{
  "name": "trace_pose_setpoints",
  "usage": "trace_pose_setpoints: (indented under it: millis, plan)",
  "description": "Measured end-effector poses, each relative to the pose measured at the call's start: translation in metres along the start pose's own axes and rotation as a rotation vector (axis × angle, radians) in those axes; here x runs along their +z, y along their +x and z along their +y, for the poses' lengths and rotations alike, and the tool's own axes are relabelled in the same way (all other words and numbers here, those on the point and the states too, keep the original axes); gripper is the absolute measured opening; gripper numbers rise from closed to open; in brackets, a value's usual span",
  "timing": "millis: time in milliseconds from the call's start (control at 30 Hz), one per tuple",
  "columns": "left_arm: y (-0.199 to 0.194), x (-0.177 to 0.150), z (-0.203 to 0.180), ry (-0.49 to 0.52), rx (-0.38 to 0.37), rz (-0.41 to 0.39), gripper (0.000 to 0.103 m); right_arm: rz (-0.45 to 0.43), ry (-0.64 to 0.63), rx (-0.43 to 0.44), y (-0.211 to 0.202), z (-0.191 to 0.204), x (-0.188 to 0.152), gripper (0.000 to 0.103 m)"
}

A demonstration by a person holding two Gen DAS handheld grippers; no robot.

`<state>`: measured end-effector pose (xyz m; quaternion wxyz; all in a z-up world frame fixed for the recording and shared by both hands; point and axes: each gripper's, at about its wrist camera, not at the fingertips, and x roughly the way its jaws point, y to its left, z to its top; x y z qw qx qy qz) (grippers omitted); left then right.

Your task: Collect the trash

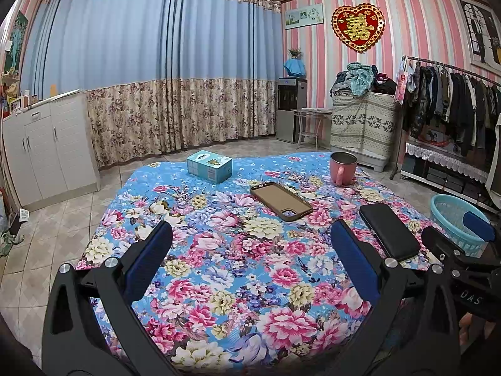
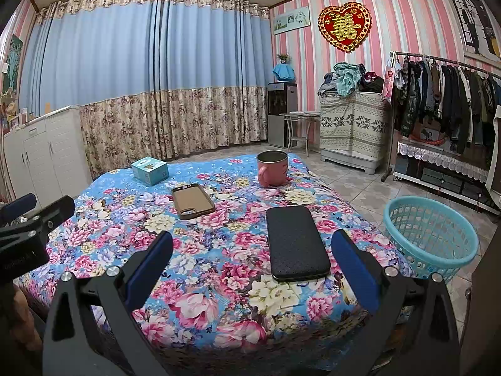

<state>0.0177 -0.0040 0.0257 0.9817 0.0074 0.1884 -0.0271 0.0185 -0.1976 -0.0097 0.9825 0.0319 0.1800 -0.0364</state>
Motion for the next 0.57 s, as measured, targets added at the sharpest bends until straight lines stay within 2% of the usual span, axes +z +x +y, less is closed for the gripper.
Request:
trace_pose_setpoints:
  millis: [567]
  plan:
    - [0.0006,0.0000,-0.0002,-0.008,-0.009,0.012,0.098,0.000,0.001,0.000,-0.0002,-0.0004,0.0002,0.099]
